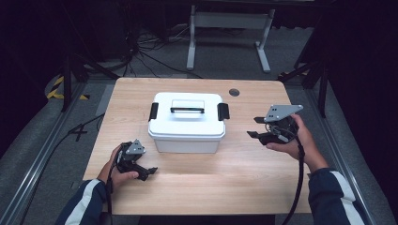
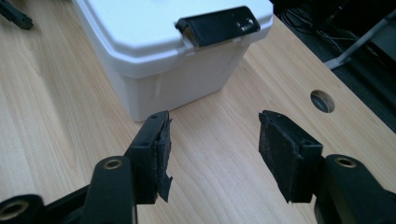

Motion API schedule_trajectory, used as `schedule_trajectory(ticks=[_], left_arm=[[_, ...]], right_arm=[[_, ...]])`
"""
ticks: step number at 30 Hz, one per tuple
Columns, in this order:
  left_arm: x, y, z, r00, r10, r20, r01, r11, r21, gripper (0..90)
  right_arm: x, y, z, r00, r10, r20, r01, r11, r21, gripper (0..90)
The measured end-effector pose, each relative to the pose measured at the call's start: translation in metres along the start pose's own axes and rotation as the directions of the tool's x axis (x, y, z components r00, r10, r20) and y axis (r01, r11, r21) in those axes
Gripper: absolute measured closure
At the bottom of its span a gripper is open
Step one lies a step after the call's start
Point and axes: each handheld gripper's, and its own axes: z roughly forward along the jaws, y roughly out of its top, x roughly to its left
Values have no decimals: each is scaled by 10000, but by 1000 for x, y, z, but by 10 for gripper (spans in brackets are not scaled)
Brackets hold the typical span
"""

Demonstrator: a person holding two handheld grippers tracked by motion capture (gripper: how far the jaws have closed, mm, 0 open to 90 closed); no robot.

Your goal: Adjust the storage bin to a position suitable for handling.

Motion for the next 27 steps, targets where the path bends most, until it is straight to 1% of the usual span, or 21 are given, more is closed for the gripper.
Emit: schedule_trajectory(ticks=[1, 5, 6, 9, 11, 13, 15, 16, 18, 20, 23, 26, 27], left_arm=[[0, 0, 0, 10000, -14, -27, 13, 10000, -53, 2], [0, 0, 0, 10000, 6, 3, -6, 10000, 15, 2], [0, 0, 0, 10000, -3, -17, 3, 10000, -51, 2], [0, 0, 0, 10000, -8, -22, 8, 10000, -44, 2], [0, 0, 0, 10000, -3, -14, 2, 10000, -52, 2], [0, 0, 0, 10000, -4, -13, 3, 10000, -52, 2], [0, 0, 0, 10000, 0, -17, 0, 10000, -51, 2], [0, 0, 0, 10000, -1, -16, 1, 10000, -53, 2], [0, 0, 0, 10000, 14, 11, -14, 10000, -6, 2], [0, 0, 0, 10000, -7, -19, 7, 10000, -57, 2], [0, 0, 0, 10000, -7, -17, 7, 10000, -57, 2], [0, 0, 1, 10000, -7, -16, 7, 10000, -54, 2], [0, 0, 1, 10000, 15, -7, -15, 10000, -54, 2]], right_arm=[[0, 2, -1, 10000, -50, 16, 50, 10000, 19, 447], [-2, 12, -3, 9998, -190, 40, 190, 9998, 43, 447], [-2, 14, -3, 9997, -261, 41, 261, 9996, 67, 447], [-3, 21, -1, 9990, -458, 8, 457, 9988, 159, 453], [-2, 27, 1, 9986, -524, -119, 525, 9985, 129, 456], [-1, 30, 2, 9981, -609, -80, 610, 9980, 185, 456], [1, 36, 5, 9970, -754, -161, 758, 9969, 228, 456], [2, 41, 7, 9956, -925, -150, 929, 9952, 309, 456], [2, 44, 7, 9951, -973, -179, 978, 9947, 319, 456], [2, 49, 8, 9939, -1067, -266, 1076, 9936, 356, 456], [3, 58, 9, 9908, -1317, -305, 1331, 9898, 505, 458], [3, 66, 10, 9887, -1474, -287, 1489, 9871, 590, 459], [3, 68, 10, 9882, -1490, -349, 1509, 9866, 614, 461]])
